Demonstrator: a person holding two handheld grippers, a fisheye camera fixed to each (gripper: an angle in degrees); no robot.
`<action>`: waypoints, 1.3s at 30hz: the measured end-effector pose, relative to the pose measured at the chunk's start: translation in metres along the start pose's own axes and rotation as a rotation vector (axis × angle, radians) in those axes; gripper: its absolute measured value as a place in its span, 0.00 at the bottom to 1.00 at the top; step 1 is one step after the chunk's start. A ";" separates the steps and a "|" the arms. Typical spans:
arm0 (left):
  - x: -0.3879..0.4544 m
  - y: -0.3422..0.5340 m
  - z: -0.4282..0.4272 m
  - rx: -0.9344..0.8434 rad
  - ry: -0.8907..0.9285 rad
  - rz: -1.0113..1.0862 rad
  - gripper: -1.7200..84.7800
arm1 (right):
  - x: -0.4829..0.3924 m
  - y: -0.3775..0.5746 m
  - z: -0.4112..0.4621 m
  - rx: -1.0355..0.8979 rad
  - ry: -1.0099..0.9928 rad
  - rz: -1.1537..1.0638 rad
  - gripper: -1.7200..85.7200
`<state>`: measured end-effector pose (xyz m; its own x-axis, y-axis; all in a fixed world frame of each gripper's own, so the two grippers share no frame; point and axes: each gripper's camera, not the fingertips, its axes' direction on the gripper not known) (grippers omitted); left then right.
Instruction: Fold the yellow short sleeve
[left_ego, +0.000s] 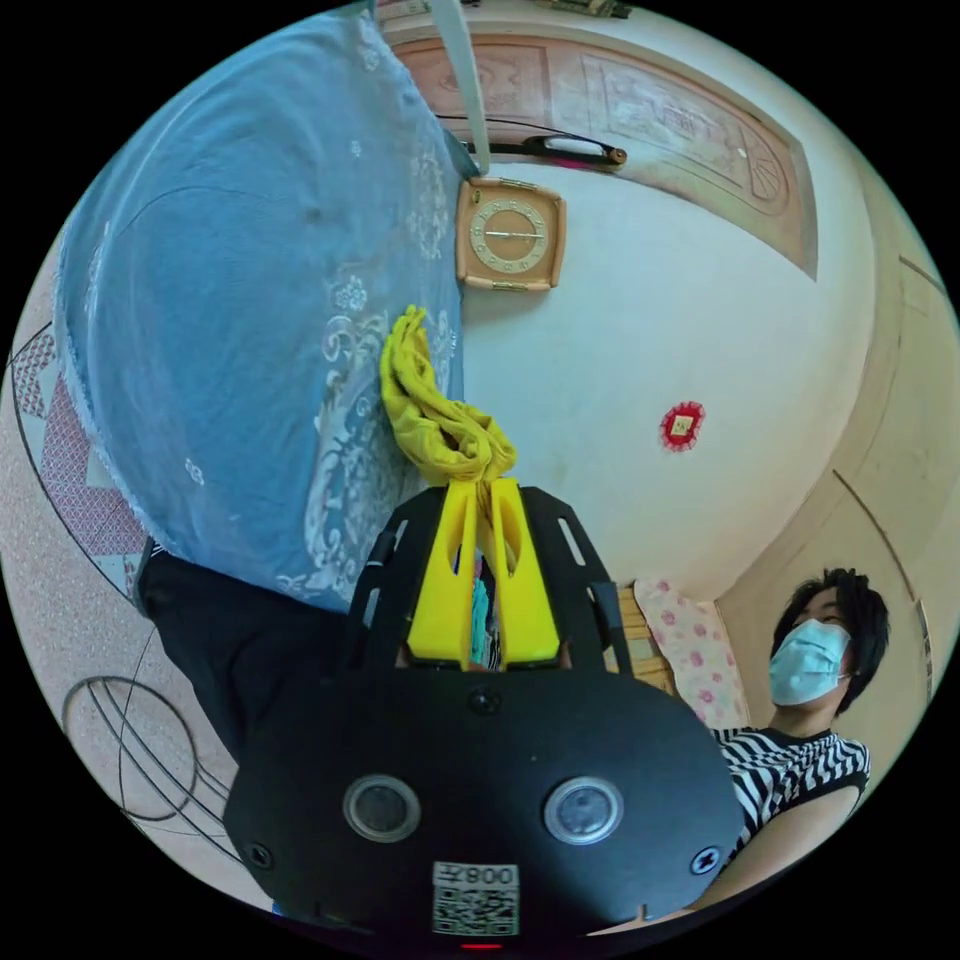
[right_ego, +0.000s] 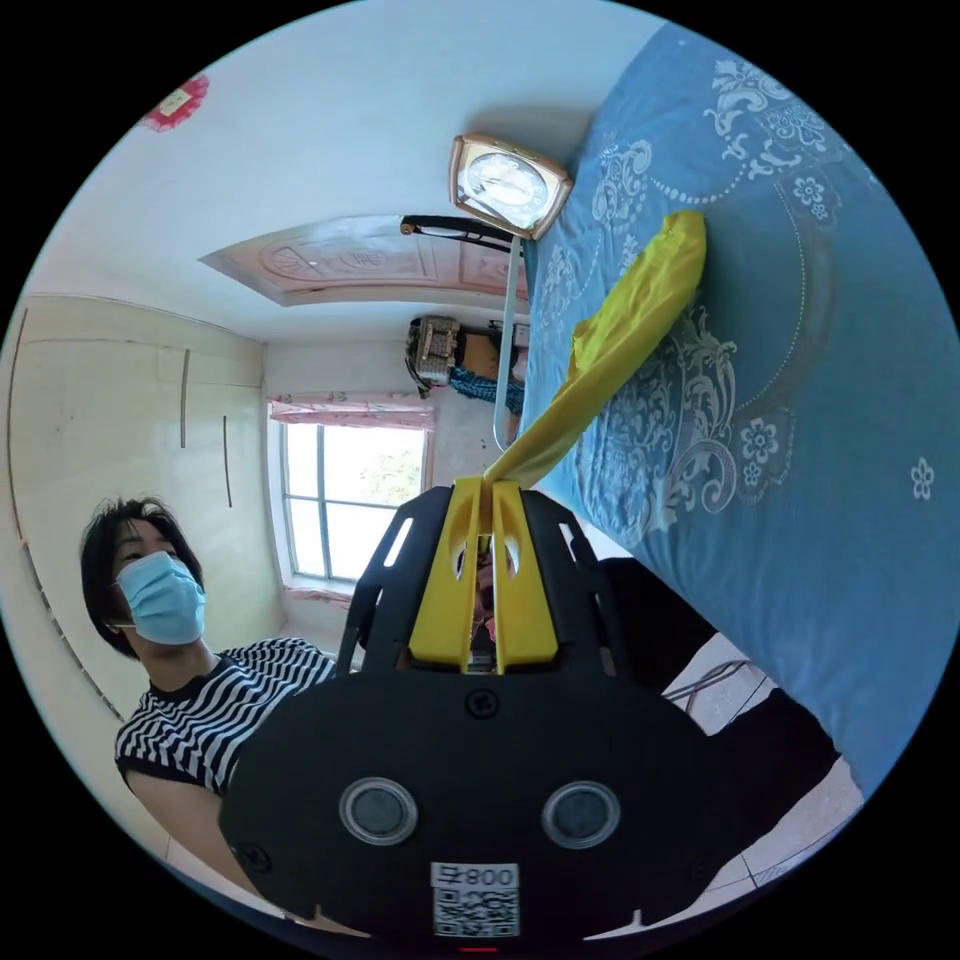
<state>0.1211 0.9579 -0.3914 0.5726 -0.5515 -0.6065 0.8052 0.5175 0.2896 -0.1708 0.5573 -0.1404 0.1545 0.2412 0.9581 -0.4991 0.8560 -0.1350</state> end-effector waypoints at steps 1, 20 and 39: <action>0.006 0.005 0.002 -0.007 0.004 0.009 0.06 | -0.004 0.015 -0.011 0.005 -0.001 -0.013 0.04; 0.162 0.168 0.143 -0.250 0.207 0.293 0.06 | -0.030 0.290 -0.214 0.227 -0.073 -0.258 0.04; 0.195 0.317 0.422 -0.590 0.245 0.350 0.06 | 0.047 0.485 -0.433 0.462 0.015 -0.346 0.04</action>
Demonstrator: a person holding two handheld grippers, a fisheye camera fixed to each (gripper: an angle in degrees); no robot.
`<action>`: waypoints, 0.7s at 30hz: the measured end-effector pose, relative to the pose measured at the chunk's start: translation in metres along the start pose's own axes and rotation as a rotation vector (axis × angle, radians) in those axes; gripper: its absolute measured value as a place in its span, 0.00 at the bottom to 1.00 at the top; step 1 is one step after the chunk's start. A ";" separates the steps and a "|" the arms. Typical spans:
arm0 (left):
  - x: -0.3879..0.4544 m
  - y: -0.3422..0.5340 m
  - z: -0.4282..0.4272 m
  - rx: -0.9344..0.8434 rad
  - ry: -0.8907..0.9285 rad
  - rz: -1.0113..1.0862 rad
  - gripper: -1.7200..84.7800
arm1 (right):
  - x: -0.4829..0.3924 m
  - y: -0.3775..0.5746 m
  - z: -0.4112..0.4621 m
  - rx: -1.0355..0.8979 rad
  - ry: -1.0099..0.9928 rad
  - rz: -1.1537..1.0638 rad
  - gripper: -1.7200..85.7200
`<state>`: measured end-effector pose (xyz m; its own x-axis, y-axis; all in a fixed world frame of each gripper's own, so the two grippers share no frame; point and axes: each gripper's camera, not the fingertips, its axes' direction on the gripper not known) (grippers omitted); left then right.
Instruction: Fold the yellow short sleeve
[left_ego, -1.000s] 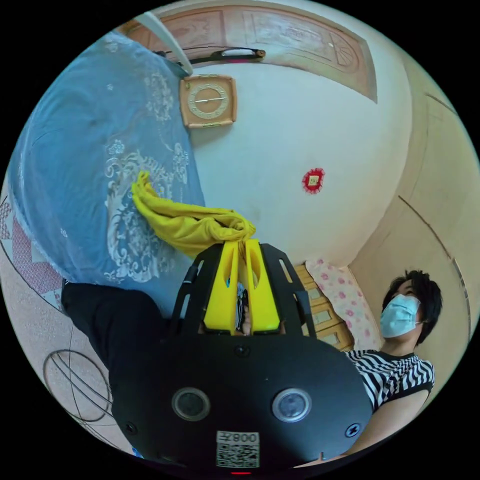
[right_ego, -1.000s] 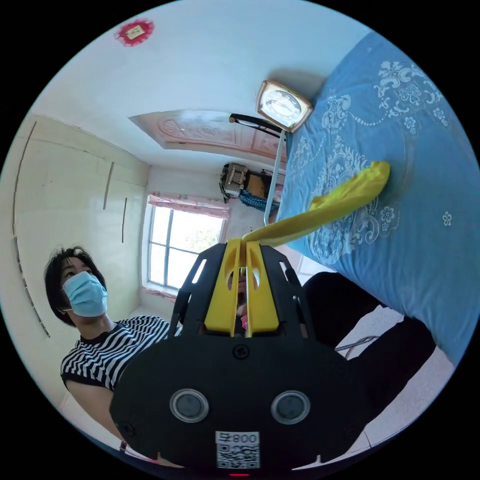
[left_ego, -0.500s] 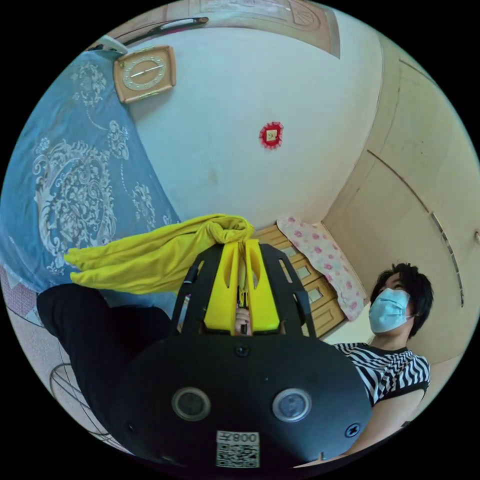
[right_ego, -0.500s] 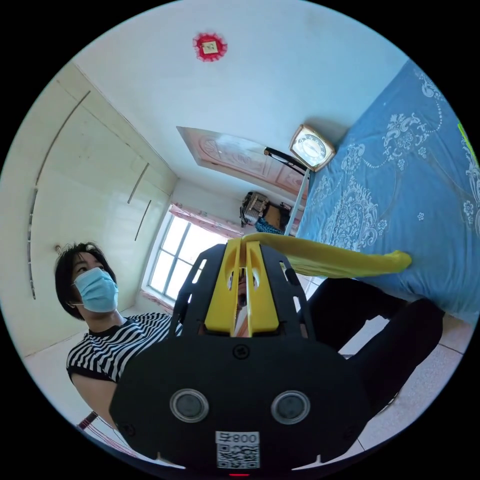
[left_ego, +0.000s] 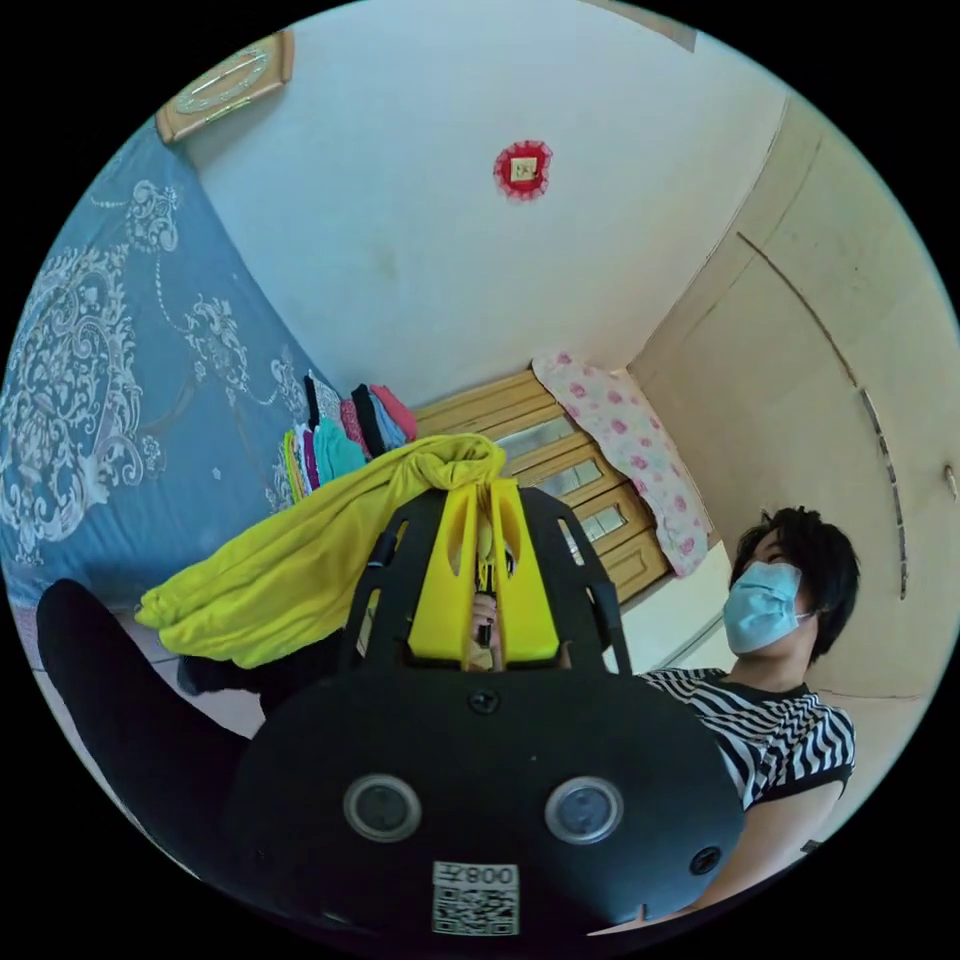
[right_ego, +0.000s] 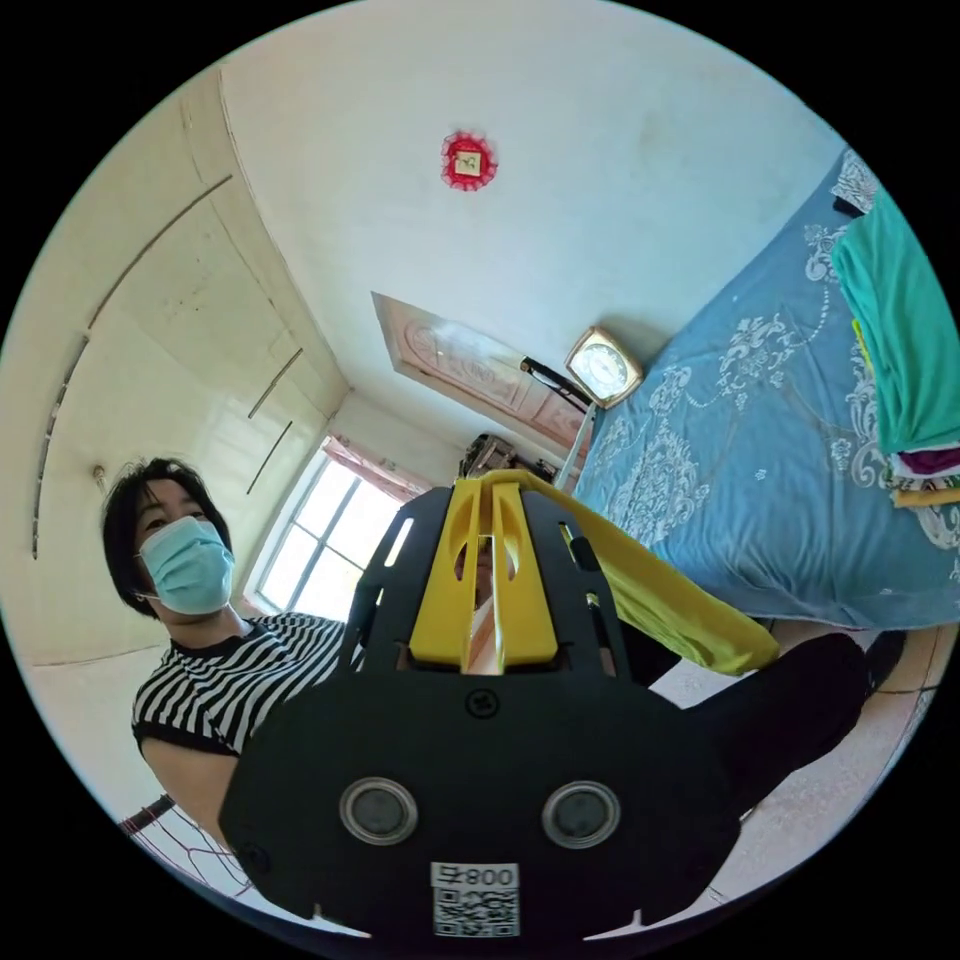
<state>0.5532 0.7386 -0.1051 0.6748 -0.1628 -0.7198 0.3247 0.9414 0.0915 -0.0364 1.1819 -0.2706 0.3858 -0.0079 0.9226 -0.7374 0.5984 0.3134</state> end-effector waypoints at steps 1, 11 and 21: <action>-0.005 -0.003 0.011 -0.011 -0.007 -0.006 0.06 | 0.015 -0.002 -0.016 0.009 0.007 0.020 0.04; -0.062 -0.119 0.228 -0.035 -0.040 0.062 0.06 | 0.103 -0.157 -0.140 0.026 0.031 -0.033 0.04; -0.089 -0.177 0.489 -0.187 0.043 0.298 0.05 | 0.104 -0.246 -0.325 0.132 0.286 -0.227 0.04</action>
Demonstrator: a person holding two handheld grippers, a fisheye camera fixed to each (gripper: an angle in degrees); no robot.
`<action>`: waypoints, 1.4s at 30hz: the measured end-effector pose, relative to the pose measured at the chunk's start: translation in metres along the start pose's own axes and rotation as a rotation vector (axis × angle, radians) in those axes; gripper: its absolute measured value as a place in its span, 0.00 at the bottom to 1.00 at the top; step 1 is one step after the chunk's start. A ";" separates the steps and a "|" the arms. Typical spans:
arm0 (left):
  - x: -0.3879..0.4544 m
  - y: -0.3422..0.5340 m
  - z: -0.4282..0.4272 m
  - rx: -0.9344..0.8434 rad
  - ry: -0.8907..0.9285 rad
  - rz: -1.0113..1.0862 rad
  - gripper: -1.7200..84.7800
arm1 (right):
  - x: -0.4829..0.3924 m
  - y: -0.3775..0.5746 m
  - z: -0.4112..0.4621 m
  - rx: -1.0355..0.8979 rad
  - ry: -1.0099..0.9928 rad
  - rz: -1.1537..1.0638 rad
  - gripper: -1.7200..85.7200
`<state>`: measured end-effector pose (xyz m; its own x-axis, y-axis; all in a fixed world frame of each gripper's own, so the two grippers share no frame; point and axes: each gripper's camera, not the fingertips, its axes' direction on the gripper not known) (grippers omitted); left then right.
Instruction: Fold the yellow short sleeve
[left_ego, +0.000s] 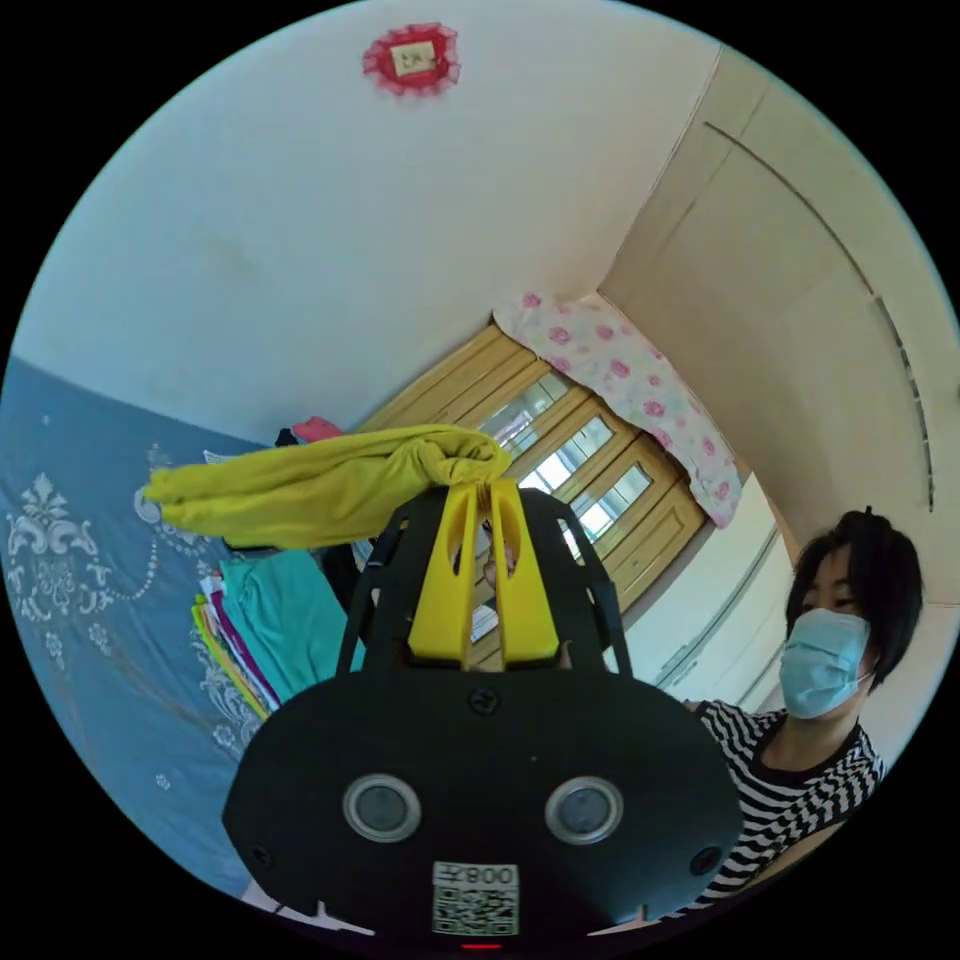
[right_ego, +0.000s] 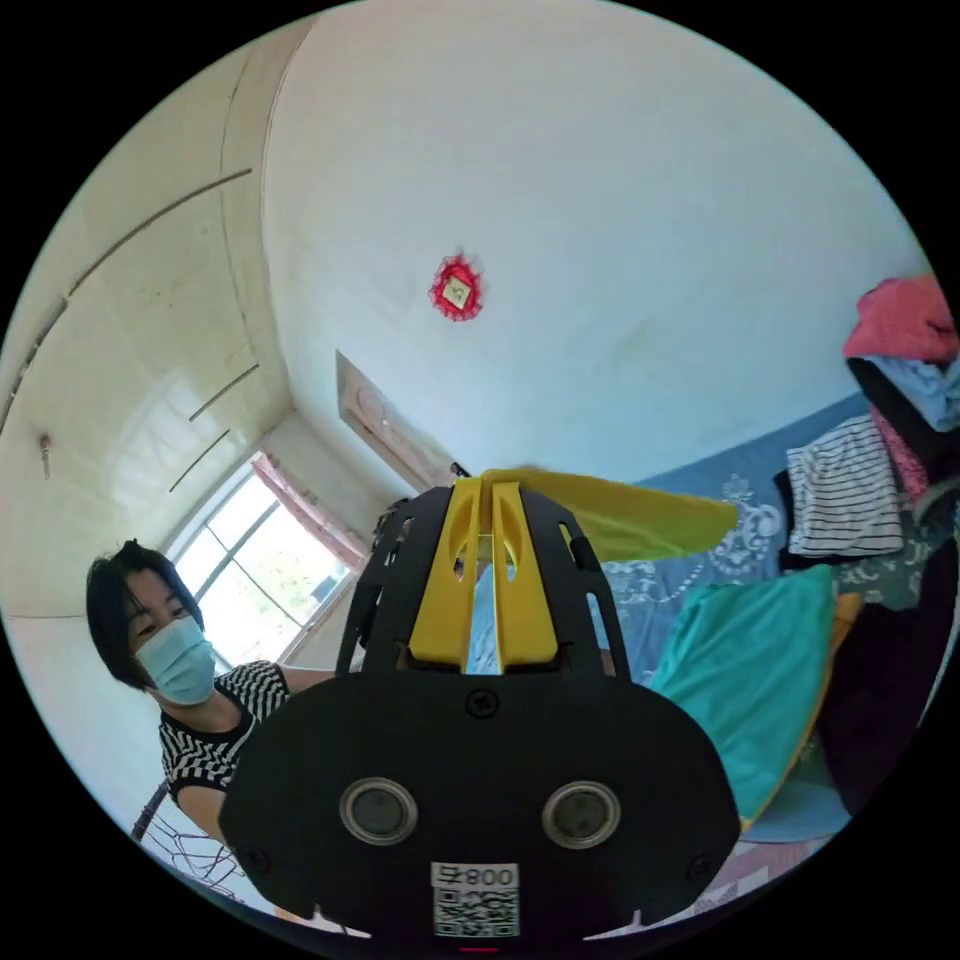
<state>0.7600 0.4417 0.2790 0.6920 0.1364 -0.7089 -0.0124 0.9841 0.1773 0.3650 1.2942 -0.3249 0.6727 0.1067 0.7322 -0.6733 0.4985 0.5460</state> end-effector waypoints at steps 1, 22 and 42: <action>-0.010 0.004 0.015 -0.019 0.006 -0.011 0.05 | 0.022 0.012 -0.022 0.014 0.028 0.020 0.04; -0.312 0.217 0.267 -0.438 -0.140 -0.567 0.05 | 0.391 0.297 -0.157 -0.047 0.159 0.694 0.04; -0.389 0.240 0.296 -0.433 -0.111 -0.490 0.02 | 0.415 0.282 -0.095 -0.024 0.383 0.493 0.02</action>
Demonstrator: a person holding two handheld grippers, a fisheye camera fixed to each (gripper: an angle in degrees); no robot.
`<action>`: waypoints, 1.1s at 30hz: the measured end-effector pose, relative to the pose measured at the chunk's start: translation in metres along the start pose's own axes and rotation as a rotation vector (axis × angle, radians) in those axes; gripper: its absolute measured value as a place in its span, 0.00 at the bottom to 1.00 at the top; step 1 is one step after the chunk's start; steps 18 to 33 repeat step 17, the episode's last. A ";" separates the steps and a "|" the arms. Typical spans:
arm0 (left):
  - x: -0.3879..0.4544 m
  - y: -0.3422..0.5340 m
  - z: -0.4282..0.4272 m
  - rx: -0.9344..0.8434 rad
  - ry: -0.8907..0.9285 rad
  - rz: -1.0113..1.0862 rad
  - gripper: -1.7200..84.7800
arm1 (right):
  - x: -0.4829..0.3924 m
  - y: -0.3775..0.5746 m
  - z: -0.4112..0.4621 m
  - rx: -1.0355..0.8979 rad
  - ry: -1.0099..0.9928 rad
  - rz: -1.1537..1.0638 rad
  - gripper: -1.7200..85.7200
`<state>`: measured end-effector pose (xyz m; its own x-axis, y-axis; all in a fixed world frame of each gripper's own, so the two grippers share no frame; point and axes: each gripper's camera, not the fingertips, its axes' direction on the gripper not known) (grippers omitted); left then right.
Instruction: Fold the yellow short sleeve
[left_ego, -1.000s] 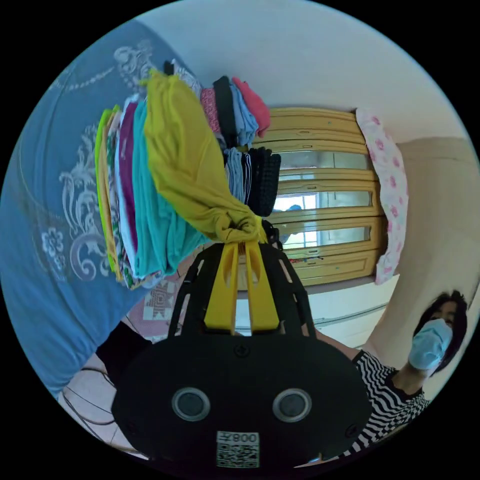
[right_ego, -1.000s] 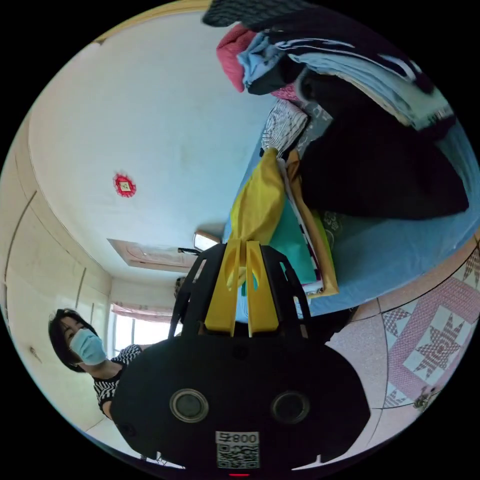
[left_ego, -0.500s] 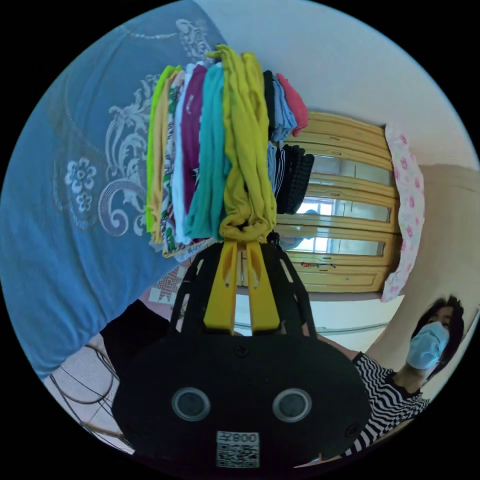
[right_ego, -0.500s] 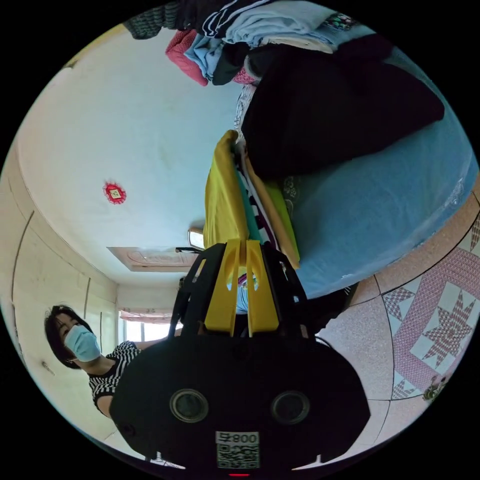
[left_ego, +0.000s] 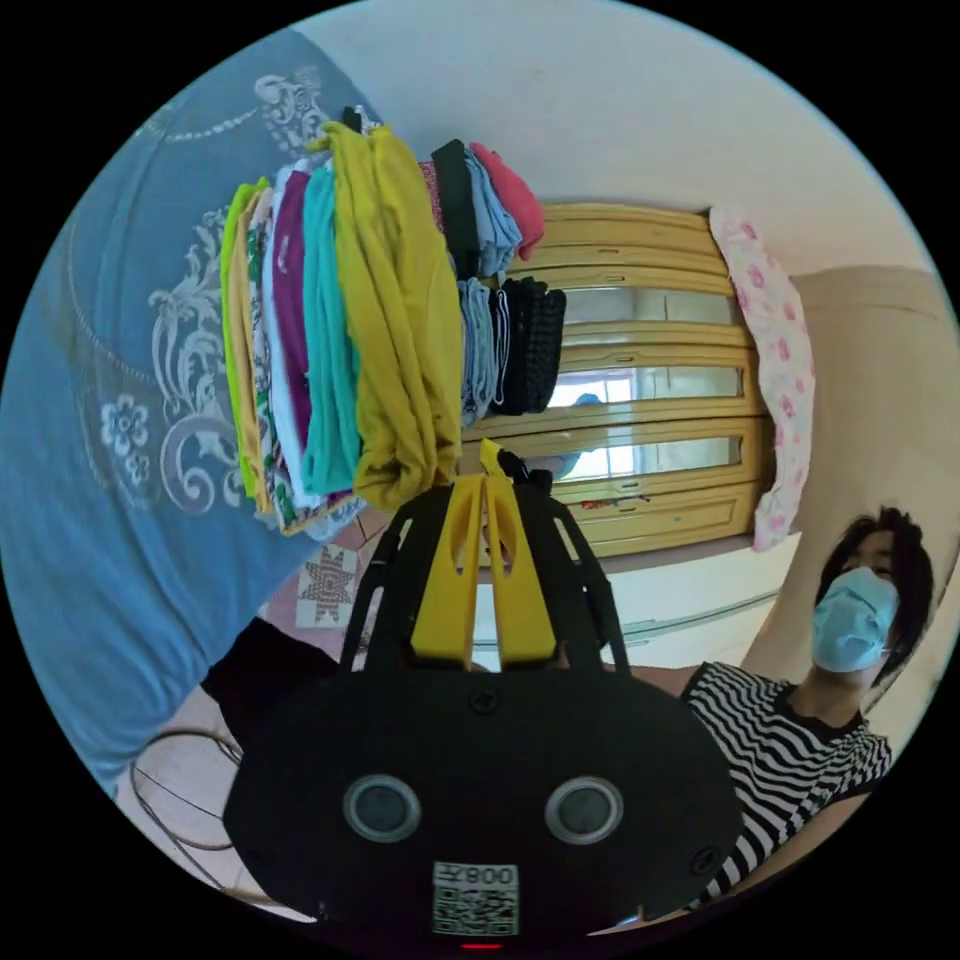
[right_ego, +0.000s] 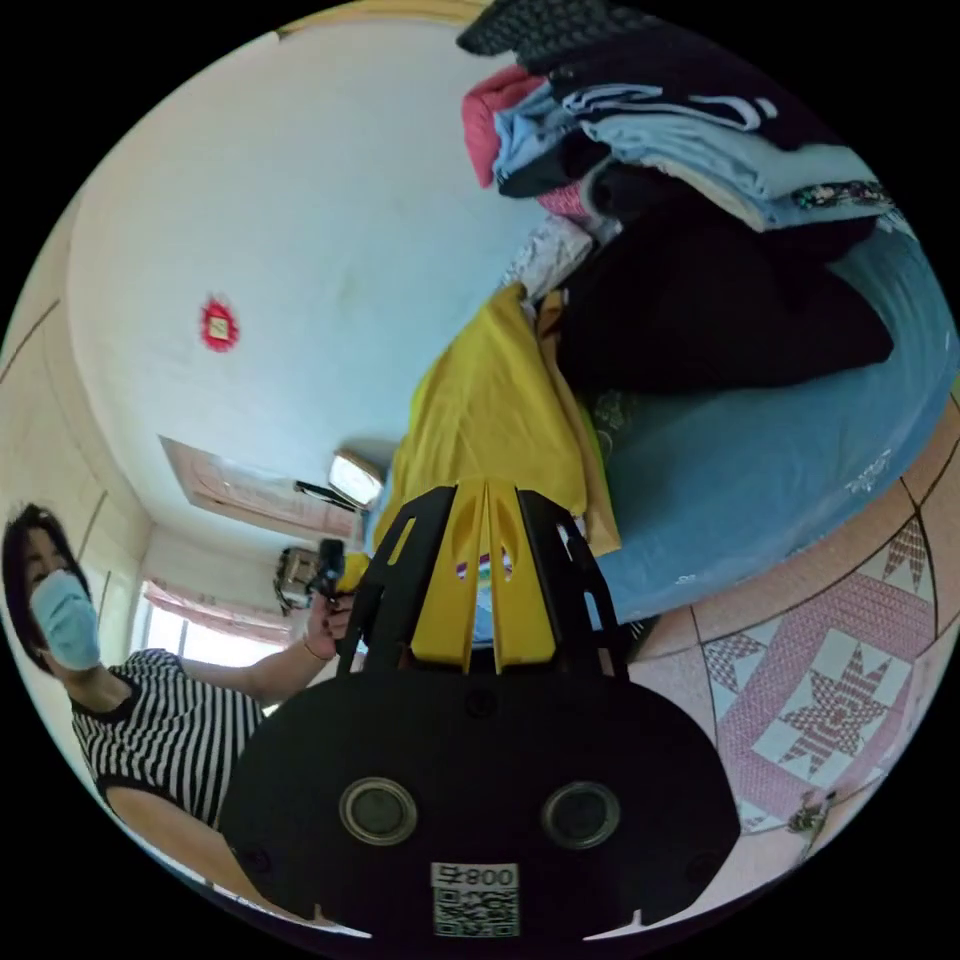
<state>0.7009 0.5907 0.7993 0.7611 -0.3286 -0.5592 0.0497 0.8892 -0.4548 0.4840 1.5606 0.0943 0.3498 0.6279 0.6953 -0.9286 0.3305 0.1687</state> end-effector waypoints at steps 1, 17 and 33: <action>-0.004 -0.003 0.002 -0.012 -0.042 -0.003 0.02 | 0.004 -0.007 0.019 -0.045 0.046 0.023 0.02; -0.047 0.047 -0.078 -0.112 -0.300 0.104 0.02 | -0.108 -0.121 0.075 0.103 0.121 -0.137 0.03; -0.047 0.047 -0.078 -0.112 -0.300 0.104 0.02 | -0.108 -0.121 0.075 0.103 0.121 -0.137 0.03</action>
